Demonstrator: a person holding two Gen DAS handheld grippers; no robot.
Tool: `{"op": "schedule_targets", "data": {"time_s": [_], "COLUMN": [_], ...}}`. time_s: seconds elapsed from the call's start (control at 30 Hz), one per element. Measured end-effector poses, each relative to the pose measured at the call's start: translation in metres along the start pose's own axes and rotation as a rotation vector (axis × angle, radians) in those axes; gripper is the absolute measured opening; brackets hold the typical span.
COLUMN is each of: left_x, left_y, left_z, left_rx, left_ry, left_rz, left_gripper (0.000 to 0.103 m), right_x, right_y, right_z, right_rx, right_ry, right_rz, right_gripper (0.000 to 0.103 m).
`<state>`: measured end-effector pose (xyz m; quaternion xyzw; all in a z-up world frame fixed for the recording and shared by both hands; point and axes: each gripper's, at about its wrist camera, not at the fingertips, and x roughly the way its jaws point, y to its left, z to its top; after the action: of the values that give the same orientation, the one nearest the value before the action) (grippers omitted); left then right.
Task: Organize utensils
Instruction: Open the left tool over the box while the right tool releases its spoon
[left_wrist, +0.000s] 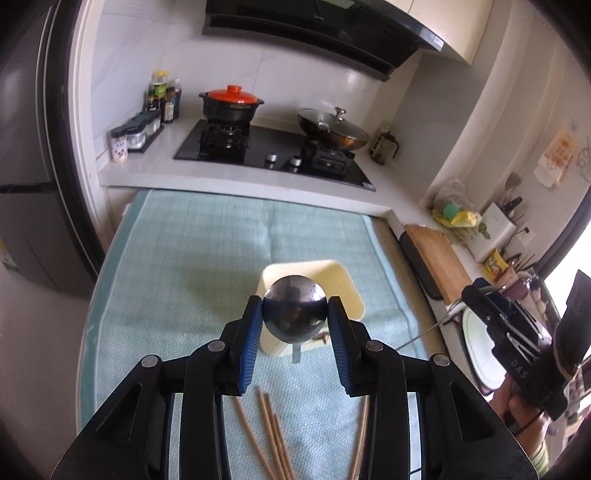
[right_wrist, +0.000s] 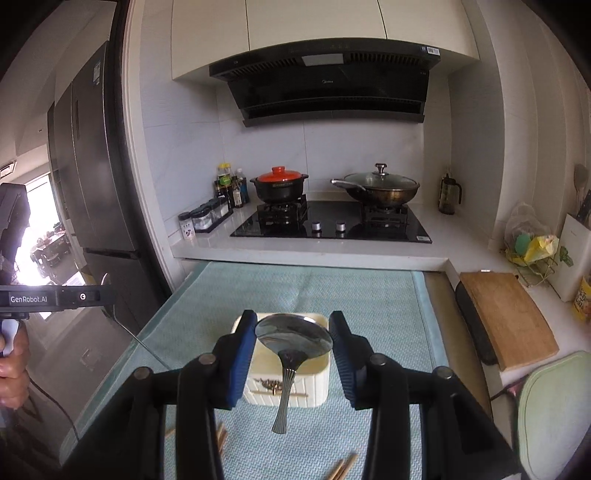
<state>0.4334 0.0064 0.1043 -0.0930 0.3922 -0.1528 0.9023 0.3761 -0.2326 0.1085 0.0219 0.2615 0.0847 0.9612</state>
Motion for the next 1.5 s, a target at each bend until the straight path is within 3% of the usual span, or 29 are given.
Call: {"op": "schedule_targets", "data": {"time_s": [0.17, 0.3, 0.6, 0.9, 0.93, 0.97, 1.07, 1.23, 1.37, 1.5], "left_x": [0.026, 0.065, 0.15, 0.182, 0.18, 0.177, 0.151, 0.069, 0.02, 0.008], "left_y": [-0.011, -0.012, 0.001, 0.0, 0.0, 0.0, 0.0, -0.007, -0.013, -0.006], "left_z": [0.032, 0.038, 0.01, -0.013, -0.013, -0.012, -0.007, -0.013, -0.054, -0.112], "left_rx": [0.001, 0.008, -0.011, -0.004, -0.005, -0.005, -0.021, 0.024, 0.101, 0.123], "left_ry": [-0.037, -0.03, 0.095, 0.166, 0.159, 0.151, 0.109, -0.065, -0.177, -0.143], "left_rz": [0.005, 0.033, 0.059, 0.11, 0.113, 0.118, 0.134, 0.164, 0.185, 0.174], "left_gripper": [0.036, 0.036, 0.036, 0.038, 0.041, 0.044, 0.058, 0.099, 0.101, 0.101], "right_x": [0.027, 0.065, 0.158, 0.182, 0.181, 0.179, 0.163, 0.085, 0.007, -0.055], "right_y": [-0.006, -0.016, -0.037, -0.048, -0.048, -0.047, -0.044, -0.04, -0.052, -0.069], "right_z": [0.033, 0.041, -0.001, -0.031, -0.031, -0.03, -0.019, 0.005, -0.01, -0.055], "right_rx": [0.019, 0.059, 0.084, 0.146, 0.143, 0.142, 0.14, 0.086, 0.086, 0.079], "right_ry": [-0.063, -0.057, 0.1, 0.191, 0.188, 0.184, 0.153, 0.011, -0.082, -0.132], "right_rz": [0.004, 0.036, 0.074, 0.103, 0.101, 0.104, 0.114, 0.122, 0.113, 0.095], "right_gripper": [0.041, 0.041, 0.041, 0.042, 0.046, 0.051, 0.051, 0.056, 0.064, 0.067]}}
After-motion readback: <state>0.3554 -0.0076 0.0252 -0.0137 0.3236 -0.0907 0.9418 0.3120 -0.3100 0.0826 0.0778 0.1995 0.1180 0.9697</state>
